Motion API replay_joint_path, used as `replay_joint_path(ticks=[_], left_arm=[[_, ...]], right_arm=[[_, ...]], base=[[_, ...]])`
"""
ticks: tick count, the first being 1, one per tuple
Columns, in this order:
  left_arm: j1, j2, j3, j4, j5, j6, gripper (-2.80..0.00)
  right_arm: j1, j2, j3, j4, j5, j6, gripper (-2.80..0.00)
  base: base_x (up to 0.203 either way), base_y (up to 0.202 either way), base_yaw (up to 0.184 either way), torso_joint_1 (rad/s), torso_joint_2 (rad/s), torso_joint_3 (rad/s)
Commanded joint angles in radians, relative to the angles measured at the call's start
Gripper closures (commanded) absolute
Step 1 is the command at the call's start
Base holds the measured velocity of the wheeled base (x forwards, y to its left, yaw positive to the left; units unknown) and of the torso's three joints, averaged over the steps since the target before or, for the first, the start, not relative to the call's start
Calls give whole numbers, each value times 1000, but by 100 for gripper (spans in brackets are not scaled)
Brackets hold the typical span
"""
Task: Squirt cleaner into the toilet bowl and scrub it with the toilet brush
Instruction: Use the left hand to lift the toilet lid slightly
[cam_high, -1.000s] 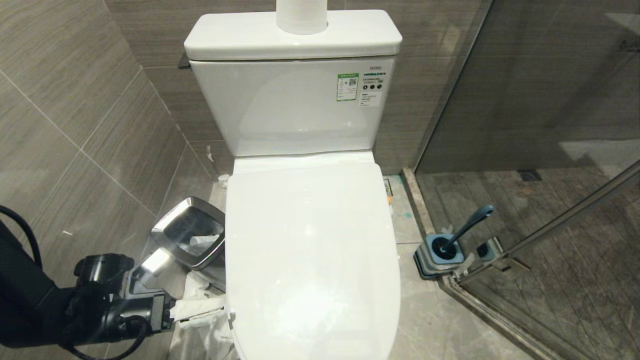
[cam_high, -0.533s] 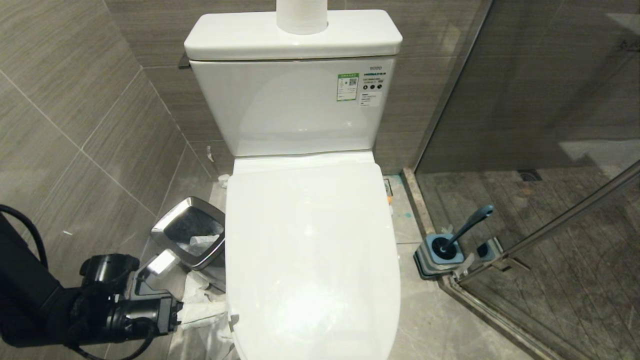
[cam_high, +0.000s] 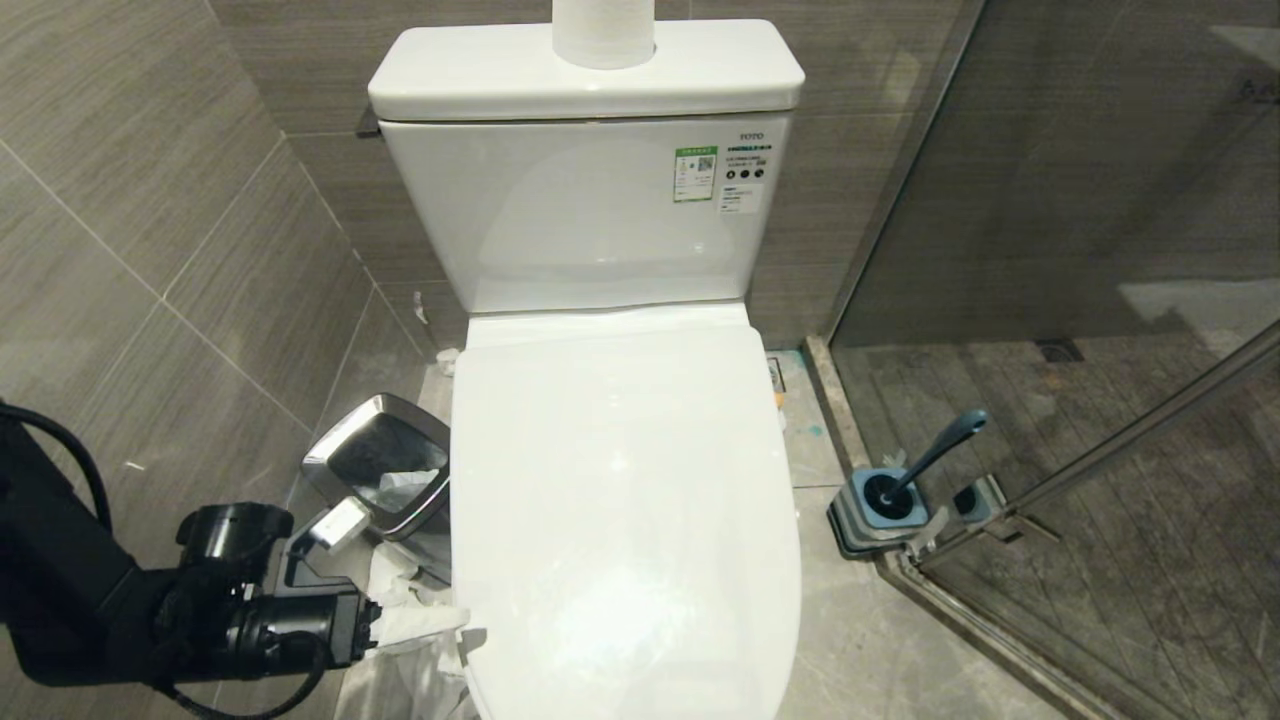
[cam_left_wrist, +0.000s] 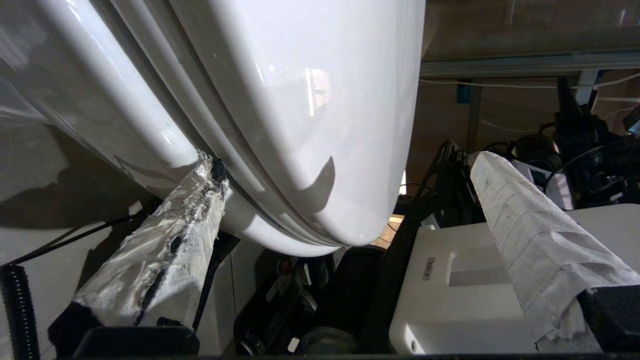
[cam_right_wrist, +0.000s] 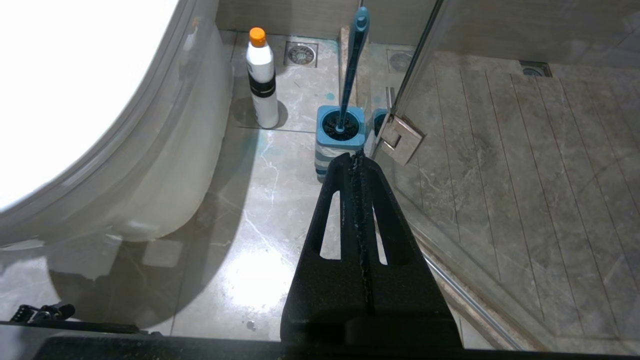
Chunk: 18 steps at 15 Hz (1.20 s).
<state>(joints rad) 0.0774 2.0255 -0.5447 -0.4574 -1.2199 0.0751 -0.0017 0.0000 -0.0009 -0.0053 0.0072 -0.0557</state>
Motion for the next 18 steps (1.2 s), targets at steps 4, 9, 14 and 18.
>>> replay_joint_path(ticks=[4,9,14,18], left_arm=[[-4,18,-21,-5,20,6,-280],[-16,10,-15,0,60,14,-280],[-48,-17,-5,21,63,14,-280],[-66,-34,14,42,65,14,-280]], right_arm=[[0,2,1,-1,0,-1,0],[0,2,0,-1,0,-1,0],[0,2,-1,-1,2,-1,0],[0,2,1,-1,1,-1,0]], base=[[0,0,0,0,0,0],[0,0,0,0,0,0],[0,0,0,0,0,0],[0,0,0,0,0,0]])
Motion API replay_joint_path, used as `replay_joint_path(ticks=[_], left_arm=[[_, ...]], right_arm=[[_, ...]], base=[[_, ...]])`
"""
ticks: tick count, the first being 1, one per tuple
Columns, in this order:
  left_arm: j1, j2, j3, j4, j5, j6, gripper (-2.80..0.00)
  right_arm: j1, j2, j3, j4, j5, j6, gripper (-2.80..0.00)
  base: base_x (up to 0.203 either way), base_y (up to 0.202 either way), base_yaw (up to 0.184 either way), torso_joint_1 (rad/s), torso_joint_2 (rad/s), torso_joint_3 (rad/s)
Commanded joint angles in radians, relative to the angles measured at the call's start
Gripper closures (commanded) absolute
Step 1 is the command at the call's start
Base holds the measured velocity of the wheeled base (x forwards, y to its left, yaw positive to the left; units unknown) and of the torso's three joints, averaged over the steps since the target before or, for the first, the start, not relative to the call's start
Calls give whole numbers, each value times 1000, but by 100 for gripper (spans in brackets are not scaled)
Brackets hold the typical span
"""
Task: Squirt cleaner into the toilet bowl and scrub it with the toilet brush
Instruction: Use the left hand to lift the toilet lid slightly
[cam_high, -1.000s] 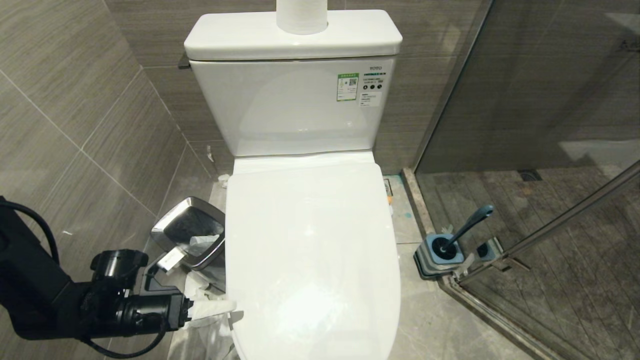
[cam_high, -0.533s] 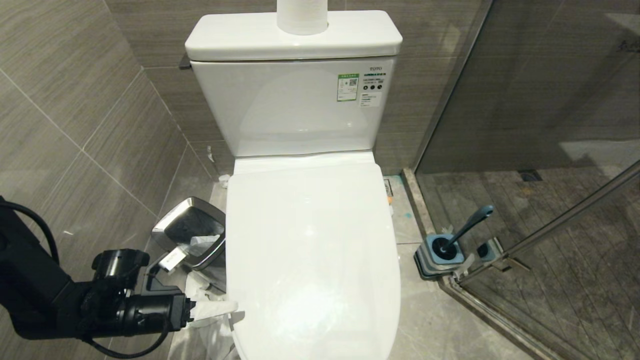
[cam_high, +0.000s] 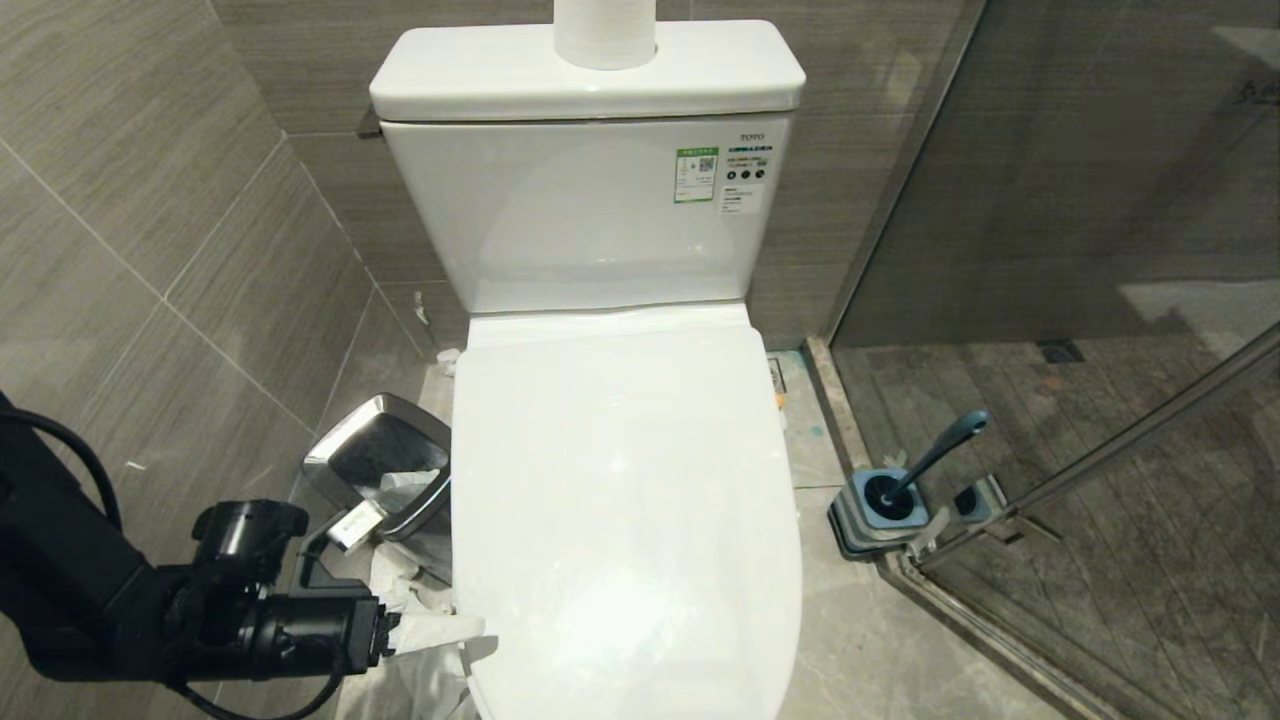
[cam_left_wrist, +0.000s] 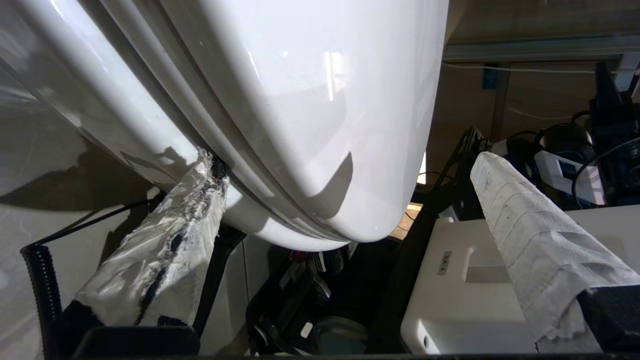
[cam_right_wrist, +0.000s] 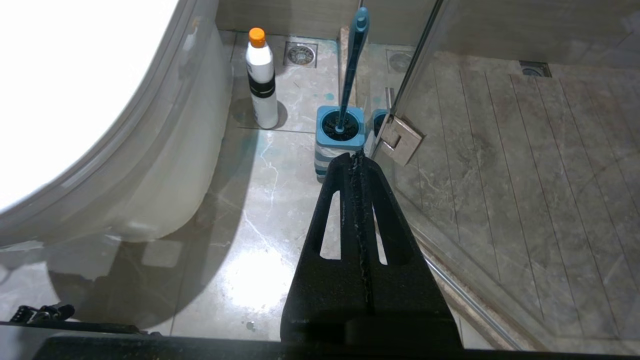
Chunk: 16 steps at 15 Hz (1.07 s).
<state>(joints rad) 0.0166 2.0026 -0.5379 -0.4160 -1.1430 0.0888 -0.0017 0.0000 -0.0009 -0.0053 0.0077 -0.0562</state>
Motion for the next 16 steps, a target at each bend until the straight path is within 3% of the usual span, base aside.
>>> replay_joint_path(ticks=[1,4,7,11,13,16], left_arm=[[-9,-13,12,9,-12,0,-280],[-10,-19,9,38,-23,-9,-280],[-14,-21,8,46,-106,-26,-280],[-13,-24,1,39,-107,-20,-280],[-7,-24,0,36,-79,-12,-280],[16,-21,1,37,41,48,-280]], right_arm=[[0,2,-1,-1,0,-1,0],[0,2,0,-1,2,-1,0],[0,2,0,-1,1,-1,0],[0,2,1,-1,1,-1,0],[0,2,0,-1,1,-1,0],[0,2,1,-1,0,-1,0]], base=[[0,0,0,0,0,0],[0,0,0,0,0,0],[0,0,0,0,0,0],[0,0,0,0,0,0],[0,0,0,0,0,0],[0,0,0,0,0,0]])
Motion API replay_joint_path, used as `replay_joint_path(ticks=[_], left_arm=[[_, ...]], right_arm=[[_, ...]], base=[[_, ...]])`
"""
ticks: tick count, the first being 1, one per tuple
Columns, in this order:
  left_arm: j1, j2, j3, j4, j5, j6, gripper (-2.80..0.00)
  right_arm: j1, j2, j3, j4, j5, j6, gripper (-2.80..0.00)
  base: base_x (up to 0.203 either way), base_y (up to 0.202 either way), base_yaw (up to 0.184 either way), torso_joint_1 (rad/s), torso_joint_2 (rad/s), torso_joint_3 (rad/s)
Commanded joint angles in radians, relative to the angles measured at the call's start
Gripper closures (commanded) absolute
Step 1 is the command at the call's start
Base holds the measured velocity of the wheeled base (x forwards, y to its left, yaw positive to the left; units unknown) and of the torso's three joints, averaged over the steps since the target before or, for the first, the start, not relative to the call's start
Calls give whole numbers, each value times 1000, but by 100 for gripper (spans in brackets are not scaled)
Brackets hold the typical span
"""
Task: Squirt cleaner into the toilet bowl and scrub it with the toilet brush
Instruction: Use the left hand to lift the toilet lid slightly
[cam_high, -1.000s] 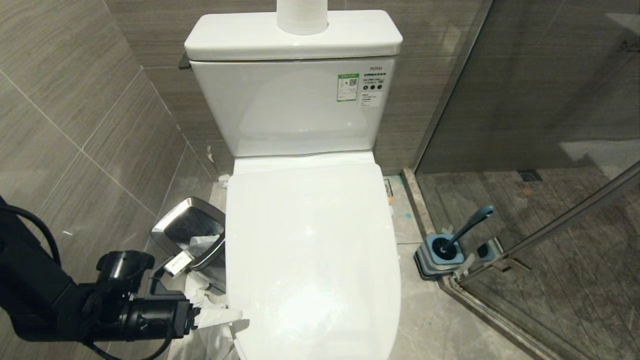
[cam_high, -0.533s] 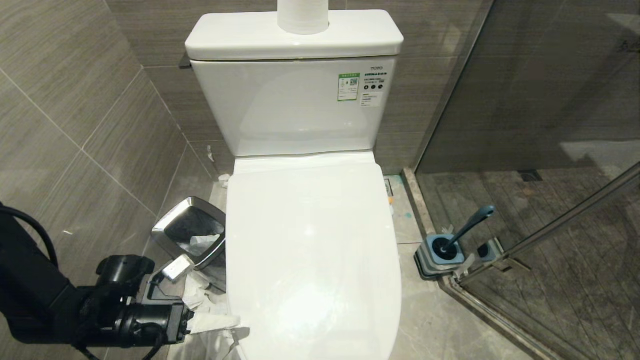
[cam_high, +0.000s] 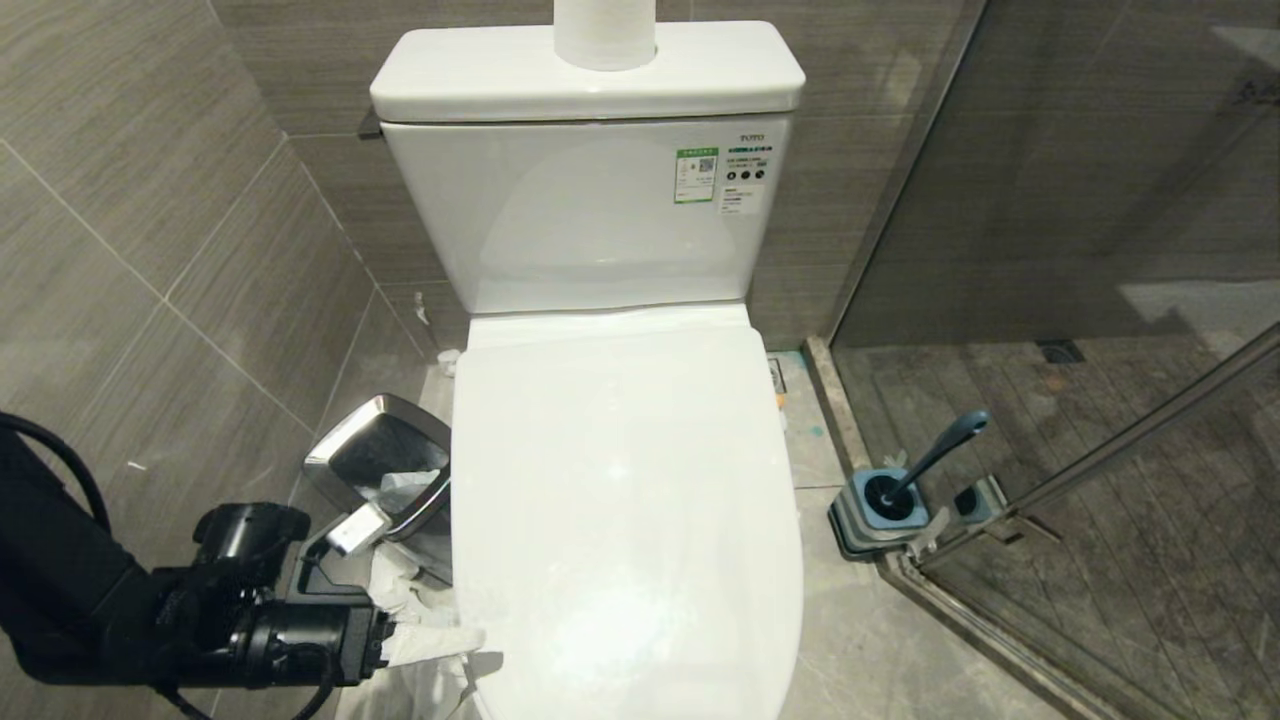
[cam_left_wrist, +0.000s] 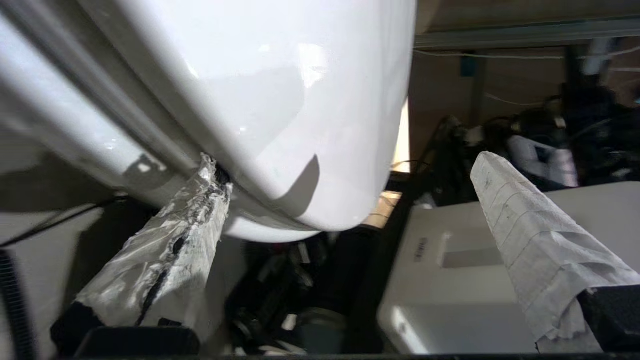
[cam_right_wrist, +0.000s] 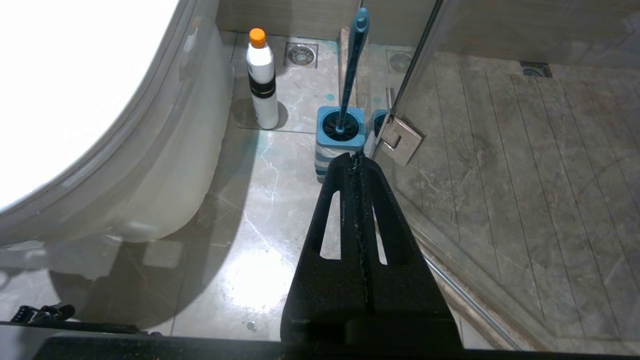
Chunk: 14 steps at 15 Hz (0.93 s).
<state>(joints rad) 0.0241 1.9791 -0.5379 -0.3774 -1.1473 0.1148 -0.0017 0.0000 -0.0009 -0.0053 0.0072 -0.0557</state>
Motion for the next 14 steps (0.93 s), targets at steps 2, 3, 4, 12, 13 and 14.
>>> replay_joint_path(ticks=[2,3,4,12,13,14], left_arm=[[22,11,3,0,95,48,-280],[25,12,4,0,98,49,-280],[31,13,4,0,98,49,-280],[37,12,-10,0,92,45,-280],[37,11,-13,1,90,38,-280],[37,8,-15,3,90,35,-280]], right_arm=[[0,2,1,-1,0,-1,0],[0,2,1,-1,0,-1,0],[0,2,1,-1,0,-1,0],[0,2,1,-1,2,-1,0],[0,2,-1,-1,0,-1,0],[0,2,-1,-1,1,-1,0]], base=[[0,0,0,0,0,0],[0,0,0,0,0,0],[0,0,0,0,0,0],[0,0,0,0,0,0],[0,0,0,0,0,0],[0,0,0,0,0,0]])
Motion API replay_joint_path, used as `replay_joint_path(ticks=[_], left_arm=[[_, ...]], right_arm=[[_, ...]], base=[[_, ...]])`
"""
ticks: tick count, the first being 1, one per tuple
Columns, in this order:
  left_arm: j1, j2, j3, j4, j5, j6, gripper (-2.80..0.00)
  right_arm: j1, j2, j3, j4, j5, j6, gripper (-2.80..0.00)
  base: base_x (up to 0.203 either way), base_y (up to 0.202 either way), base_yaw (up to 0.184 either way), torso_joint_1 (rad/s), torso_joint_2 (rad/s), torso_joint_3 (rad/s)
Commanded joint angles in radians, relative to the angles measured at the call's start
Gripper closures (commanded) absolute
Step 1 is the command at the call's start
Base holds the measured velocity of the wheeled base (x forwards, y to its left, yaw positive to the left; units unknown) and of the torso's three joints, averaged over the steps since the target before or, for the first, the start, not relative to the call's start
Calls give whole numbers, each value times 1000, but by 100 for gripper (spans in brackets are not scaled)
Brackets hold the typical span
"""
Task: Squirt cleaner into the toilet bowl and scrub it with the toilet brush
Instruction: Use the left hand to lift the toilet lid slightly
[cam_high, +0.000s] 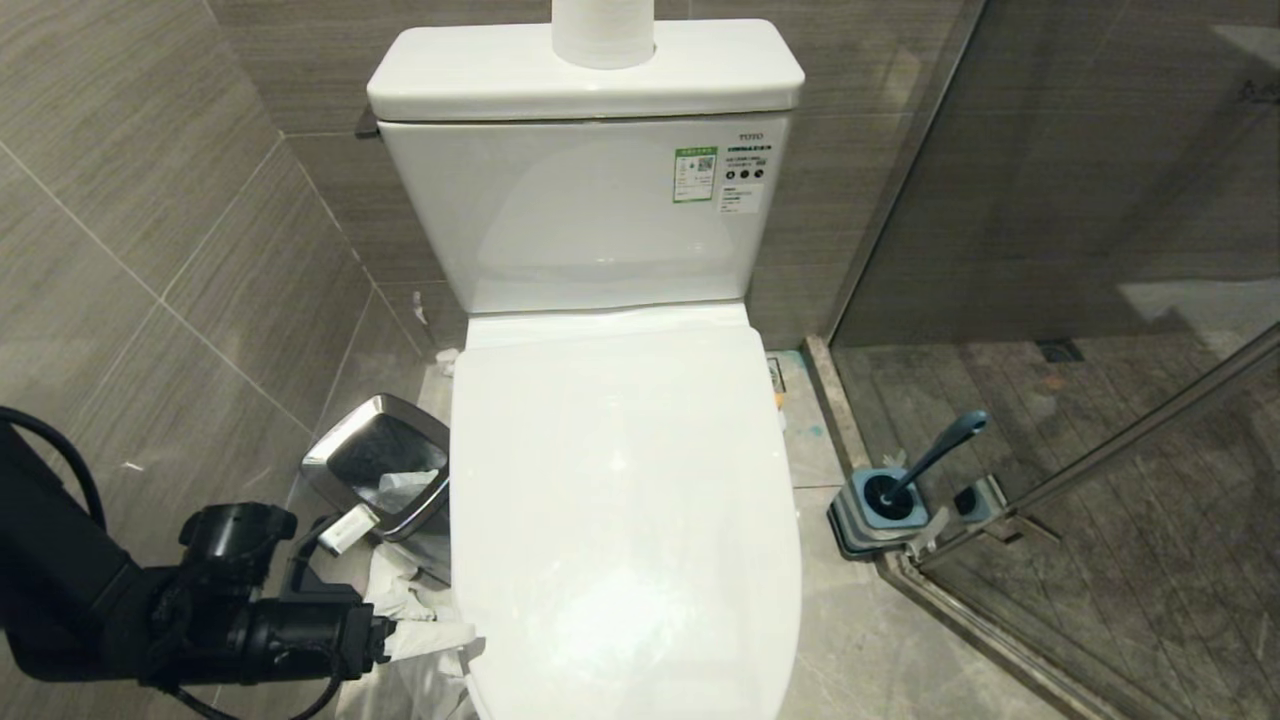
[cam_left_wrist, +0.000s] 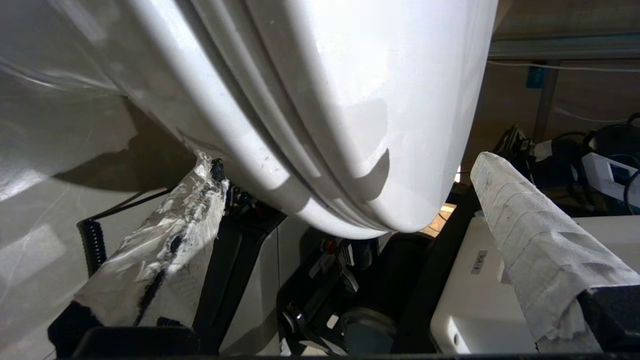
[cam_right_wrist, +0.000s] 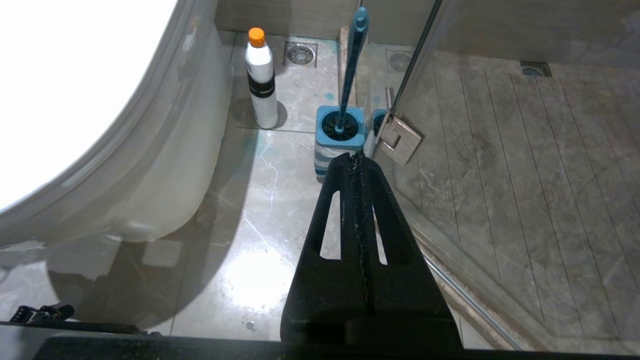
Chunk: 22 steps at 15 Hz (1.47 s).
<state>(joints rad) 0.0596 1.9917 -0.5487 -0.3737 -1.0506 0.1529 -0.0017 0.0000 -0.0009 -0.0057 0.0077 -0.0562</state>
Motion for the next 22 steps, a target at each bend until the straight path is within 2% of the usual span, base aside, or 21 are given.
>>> replay_joint_path(ticks=[1,5,22], left_arm=[[2,-7,-5,-1,-6,-17,-280],[-5,-24,-10,-1,-11,-69,-280],[-51,-31,-4,42,-11,-88,-280]], right_arm=[[0,2,0,0,0,-1,0],[0,2,-1,0,0,-1,0],[0,2,0,0,0,-1,0]], base=[[0,0,0,0,0,0],[0,0,0,0,0,0],[0,0,0,0,0,0]])
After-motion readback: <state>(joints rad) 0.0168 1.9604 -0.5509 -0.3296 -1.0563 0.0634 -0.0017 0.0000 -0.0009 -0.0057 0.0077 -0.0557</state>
